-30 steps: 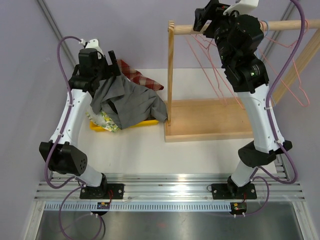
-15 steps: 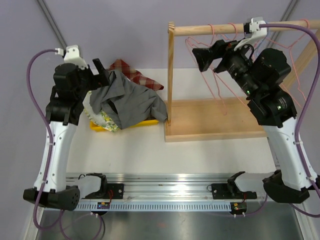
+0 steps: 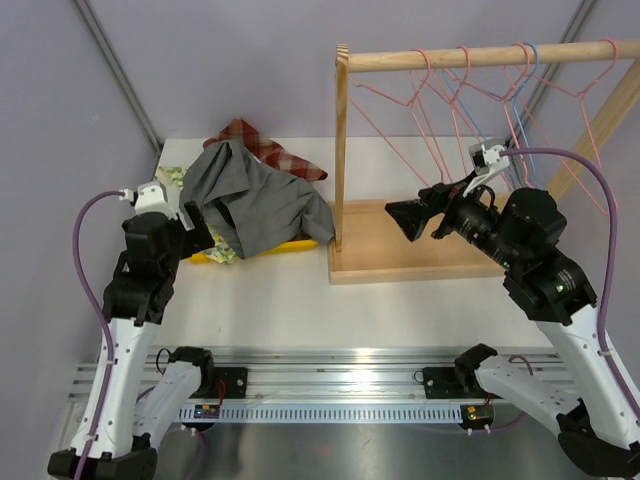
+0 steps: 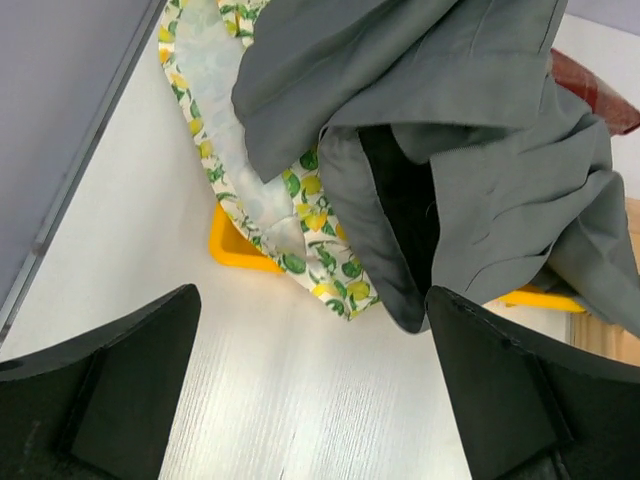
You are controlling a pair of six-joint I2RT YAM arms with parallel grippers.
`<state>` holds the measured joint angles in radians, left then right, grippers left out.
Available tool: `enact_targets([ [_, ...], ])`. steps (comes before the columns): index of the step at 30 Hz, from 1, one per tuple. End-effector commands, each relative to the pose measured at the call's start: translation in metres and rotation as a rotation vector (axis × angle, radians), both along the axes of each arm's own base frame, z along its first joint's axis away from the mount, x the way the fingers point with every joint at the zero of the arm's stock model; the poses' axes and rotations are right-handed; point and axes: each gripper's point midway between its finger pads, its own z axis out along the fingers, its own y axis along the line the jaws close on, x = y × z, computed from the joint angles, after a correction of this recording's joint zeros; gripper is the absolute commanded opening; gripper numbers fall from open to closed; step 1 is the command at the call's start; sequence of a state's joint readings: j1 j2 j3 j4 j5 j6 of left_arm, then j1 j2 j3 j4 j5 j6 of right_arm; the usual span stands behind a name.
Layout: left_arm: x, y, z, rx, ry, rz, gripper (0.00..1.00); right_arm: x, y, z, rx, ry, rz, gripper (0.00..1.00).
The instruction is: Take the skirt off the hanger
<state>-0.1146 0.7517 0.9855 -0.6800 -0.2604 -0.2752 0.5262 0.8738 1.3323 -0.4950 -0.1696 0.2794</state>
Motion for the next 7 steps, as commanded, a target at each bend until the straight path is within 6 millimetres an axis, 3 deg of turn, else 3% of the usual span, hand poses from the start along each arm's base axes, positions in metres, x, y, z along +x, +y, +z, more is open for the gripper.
enact_targets([
  [1, -0.010, 0.001, 0.013, -0.003, -0.115, -0.005, 0.99, -0.013, 0.001, -0.018, 0.044, 0.050, 0.029, 0.99],
  [4, -0.015, -0.001, 0.009, 0.044, -0.163, -0.058, 0.99, -0.014, -0.001, -0.036, 0.042, 0.076, 0.015, 1.00],
  [7, -0.019, 0.015, 0.004, 0.090, -0.144, 0.016, 0.99, -0.015, -0.005, -0.048, 0.029, 0.084, 0.001, 0.99],
])
